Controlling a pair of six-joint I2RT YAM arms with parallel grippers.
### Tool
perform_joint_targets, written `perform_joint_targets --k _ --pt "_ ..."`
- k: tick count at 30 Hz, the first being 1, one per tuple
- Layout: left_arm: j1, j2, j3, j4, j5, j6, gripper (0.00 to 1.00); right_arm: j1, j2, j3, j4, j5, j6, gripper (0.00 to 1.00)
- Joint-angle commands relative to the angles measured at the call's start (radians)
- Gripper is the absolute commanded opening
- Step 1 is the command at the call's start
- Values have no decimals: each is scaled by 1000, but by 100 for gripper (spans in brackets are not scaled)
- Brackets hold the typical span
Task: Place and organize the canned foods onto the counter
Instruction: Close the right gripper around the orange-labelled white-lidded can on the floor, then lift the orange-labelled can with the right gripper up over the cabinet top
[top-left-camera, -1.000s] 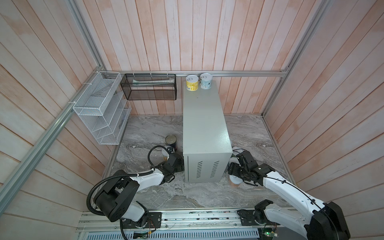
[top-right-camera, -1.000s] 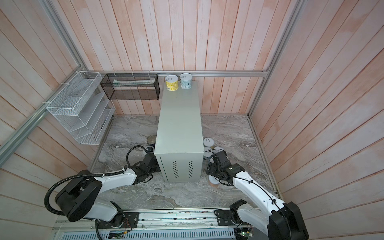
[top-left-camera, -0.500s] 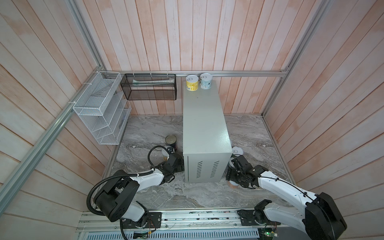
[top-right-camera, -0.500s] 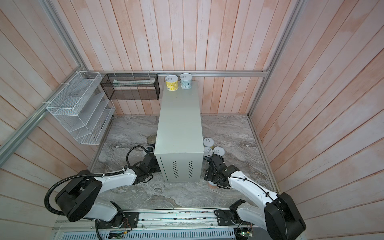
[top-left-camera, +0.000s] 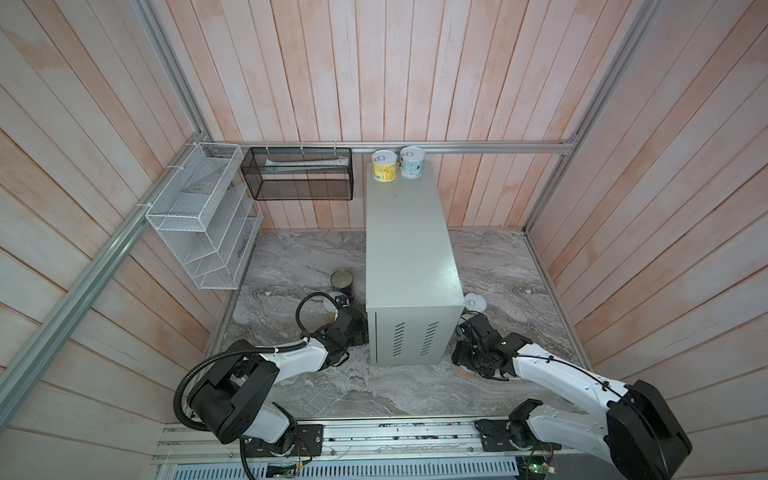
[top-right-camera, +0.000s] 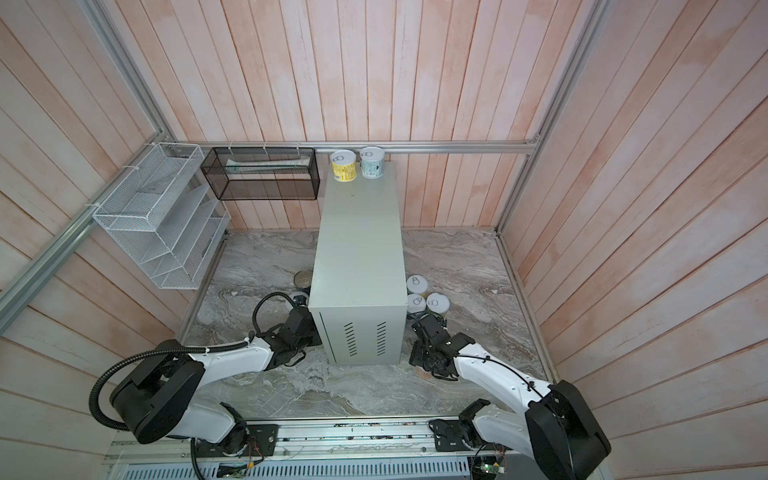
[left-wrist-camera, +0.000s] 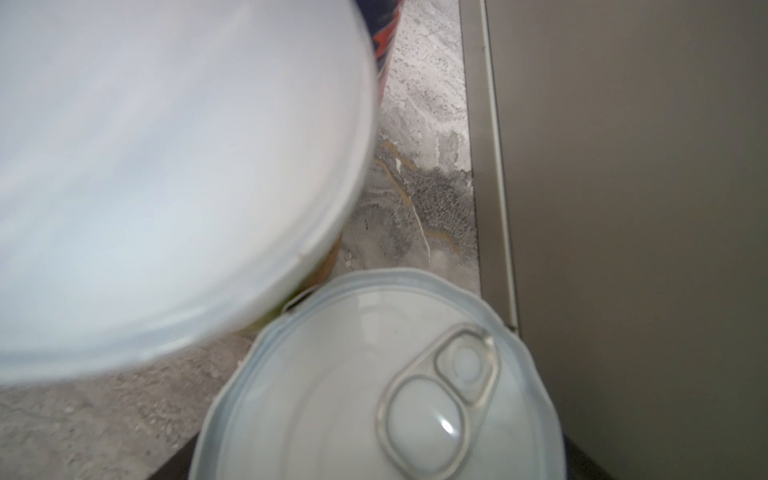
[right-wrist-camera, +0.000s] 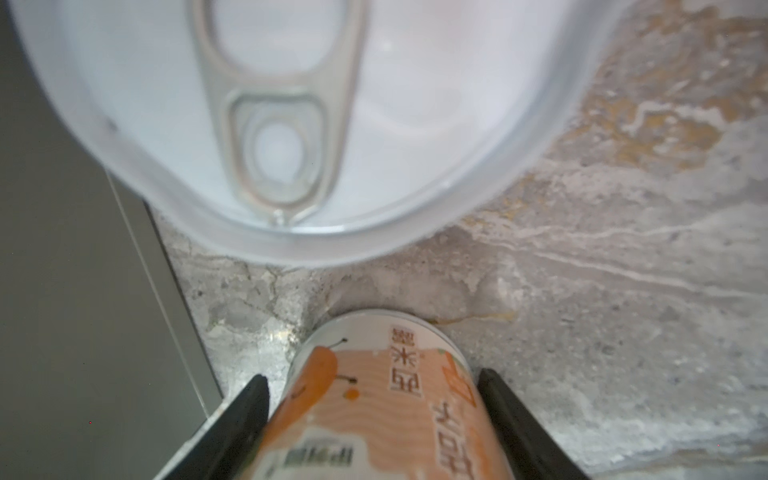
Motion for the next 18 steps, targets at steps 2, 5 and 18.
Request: perform_joint_targets --k 2,5,18 --pt "-5 12 -11 23 13 9 89 10 6 -22 -43 -27 8 0" --pt "-3 6 -6 11 16 20 89 10 -8 39 -130 6 -17 0" --pt "5 -37 31 -50 40 70 89 -252 -94 476 -416 50 -335 0"
